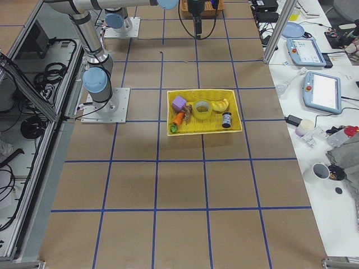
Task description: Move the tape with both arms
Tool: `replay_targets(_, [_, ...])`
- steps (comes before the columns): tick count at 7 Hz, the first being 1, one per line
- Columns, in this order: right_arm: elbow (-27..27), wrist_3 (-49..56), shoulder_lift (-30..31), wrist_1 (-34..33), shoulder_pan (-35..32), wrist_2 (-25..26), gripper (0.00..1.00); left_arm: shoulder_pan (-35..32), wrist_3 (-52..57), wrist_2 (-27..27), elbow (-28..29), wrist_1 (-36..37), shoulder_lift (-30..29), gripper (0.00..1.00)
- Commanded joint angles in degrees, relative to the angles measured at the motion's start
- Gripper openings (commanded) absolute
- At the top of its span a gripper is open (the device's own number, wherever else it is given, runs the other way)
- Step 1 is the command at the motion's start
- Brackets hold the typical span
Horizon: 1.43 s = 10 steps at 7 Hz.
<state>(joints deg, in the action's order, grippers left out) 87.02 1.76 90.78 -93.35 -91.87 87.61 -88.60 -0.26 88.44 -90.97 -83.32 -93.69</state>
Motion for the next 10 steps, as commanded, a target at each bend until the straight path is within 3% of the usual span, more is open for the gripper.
replay_targets(1, [-0.01,0.00,0.01,0.27,0.02,0.01,1.00,0.00,0.09,-0.03,0.00,0.00,0.00,1.00])
replay_targets(10, [0.08,0.00,0.01,0.01,-0.15,2.39,1.00,-0.09,0.18,0.15,-0.09,-0.26,0.00,1.00])
